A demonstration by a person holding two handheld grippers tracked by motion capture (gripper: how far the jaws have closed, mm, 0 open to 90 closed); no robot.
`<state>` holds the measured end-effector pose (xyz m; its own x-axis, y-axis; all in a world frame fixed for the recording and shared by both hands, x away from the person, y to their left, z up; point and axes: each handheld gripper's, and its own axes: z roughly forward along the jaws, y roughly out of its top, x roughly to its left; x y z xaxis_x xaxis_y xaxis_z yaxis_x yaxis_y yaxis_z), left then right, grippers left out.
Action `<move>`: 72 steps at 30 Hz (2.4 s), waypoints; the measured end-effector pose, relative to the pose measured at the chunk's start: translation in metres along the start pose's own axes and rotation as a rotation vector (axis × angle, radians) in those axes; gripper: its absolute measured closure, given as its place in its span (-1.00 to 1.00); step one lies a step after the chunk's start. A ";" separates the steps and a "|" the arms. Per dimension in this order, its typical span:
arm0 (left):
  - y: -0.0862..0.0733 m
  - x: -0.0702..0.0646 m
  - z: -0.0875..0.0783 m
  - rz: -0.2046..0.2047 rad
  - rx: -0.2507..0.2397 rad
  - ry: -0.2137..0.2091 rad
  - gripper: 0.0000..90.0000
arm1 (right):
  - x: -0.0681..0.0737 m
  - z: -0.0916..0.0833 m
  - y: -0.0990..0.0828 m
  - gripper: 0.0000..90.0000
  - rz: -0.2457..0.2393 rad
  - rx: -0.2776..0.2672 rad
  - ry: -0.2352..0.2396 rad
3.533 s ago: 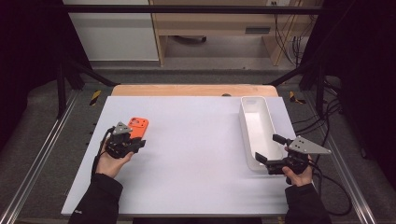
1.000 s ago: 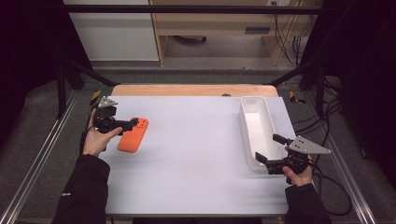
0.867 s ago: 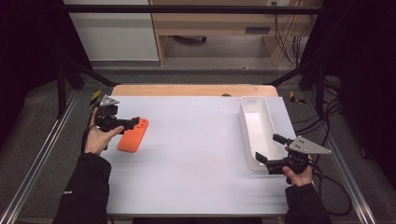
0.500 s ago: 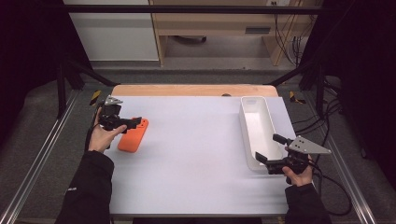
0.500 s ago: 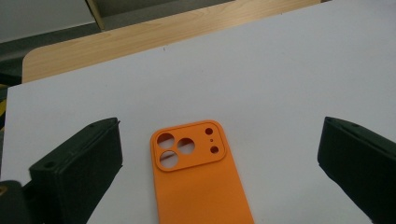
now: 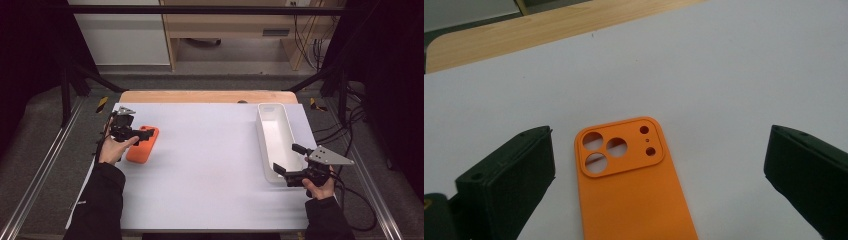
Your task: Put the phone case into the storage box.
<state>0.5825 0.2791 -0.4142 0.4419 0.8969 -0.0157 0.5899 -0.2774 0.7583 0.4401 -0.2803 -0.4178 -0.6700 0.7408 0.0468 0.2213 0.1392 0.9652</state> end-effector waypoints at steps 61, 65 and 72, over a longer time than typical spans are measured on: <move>-0.042 0.005 0.041 -0.067 0.140 0.054 -0.94 | 0.000 0.000 0.000 -0.99 0.003 0.000 0.000; -0.043 0.004 0.041 -0.064 0.141 0.060 -0.93 | 0.000 0.000 0.000 -0.99 0.003 -0.001 -0.001; -0.046 0.005 0.044 -0.065 0.156 0.073 -0.91 | 0.000 0.000 0.000 -0.99 0.003 0.000 -0.002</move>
<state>0.5873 0.2811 -0.4774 0.3525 0.9358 -0.0097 0.7161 -0.2630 0.6465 0.4401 -0.2801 -0.4179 -0.6679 0.7426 0.0497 0.2233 0.1362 0.9652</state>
